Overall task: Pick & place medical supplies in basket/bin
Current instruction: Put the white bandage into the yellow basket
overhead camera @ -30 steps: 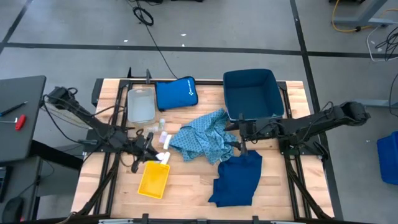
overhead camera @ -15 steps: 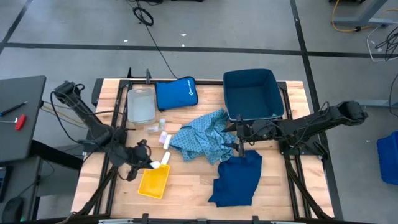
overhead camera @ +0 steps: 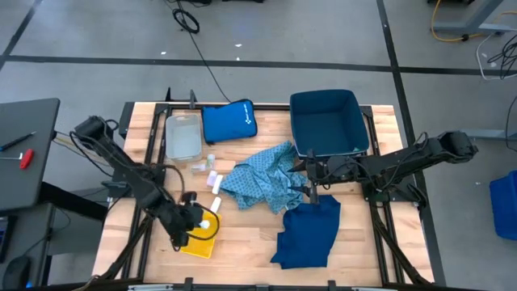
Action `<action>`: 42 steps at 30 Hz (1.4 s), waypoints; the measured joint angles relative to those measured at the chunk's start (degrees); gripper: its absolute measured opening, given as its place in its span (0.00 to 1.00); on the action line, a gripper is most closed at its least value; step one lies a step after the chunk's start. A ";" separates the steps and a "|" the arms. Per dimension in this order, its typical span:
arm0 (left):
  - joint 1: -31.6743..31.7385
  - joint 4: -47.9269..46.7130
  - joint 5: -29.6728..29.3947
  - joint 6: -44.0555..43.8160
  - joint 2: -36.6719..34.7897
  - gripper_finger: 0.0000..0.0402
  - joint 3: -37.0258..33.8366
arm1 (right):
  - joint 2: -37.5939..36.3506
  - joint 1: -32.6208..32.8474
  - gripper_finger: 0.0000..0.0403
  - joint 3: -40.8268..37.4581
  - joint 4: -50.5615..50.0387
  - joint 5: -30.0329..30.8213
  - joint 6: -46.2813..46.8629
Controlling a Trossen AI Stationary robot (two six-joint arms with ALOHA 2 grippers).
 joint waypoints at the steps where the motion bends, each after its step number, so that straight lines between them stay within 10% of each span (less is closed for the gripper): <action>1: 0.31 -0.72 0.35 0.06 1.24 0.10 0.80 | -0.02 0.01 0.70 0.00 -0.28 0.00 0.00; 16: 3.01 -5.89 8.94 -1.05 10.86 0.12 4.05 | -0.03 0.00 0.70 0.00 -3.51 -0.04 -0.46; 25: 2.83 -5.99 10.91 -0.84 10.67 0.50 5.55 | -0.04 0.01 0.70 0.00 -3.62 -0.04 -0.48; 32: 2.85 -10.09 6.98 -1.94 10.69 0.68 9.29 | -0.04 0.01 0.70 0.00 -3.62 -0.15 -0.46; 42: 5.47 -13.17 -7.14 -5.36 10.67 0.64 12.71 | -0.04 0.01 0.70 0.00 -3.60 -0.31 -0.44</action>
